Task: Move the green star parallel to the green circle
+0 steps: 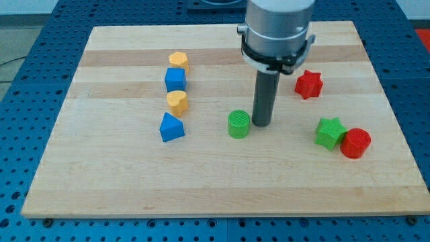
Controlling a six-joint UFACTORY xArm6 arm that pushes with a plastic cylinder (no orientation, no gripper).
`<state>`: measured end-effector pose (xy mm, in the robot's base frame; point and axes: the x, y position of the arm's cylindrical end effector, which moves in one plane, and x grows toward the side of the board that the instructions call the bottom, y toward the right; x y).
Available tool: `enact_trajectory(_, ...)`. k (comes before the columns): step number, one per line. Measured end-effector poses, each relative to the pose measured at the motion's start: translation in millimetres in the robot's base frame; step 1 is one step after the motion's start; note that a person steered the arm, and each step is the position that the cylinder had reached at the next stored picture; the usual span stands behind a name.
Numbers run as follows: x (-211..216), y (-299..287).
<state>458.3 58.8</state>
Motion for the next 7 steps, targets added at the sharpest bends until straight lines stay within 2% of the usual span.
enact_trajectory(2,20.2,-33.2)
enact_trajectory(3,22.2,4.3)
enact_trajectory(4,67.4,46.5)
enact_trajectory(5,80.0,110.7)
enact_trajectory(6,62.9,156.3)
enact_trajectory(7,62.9,159.8)
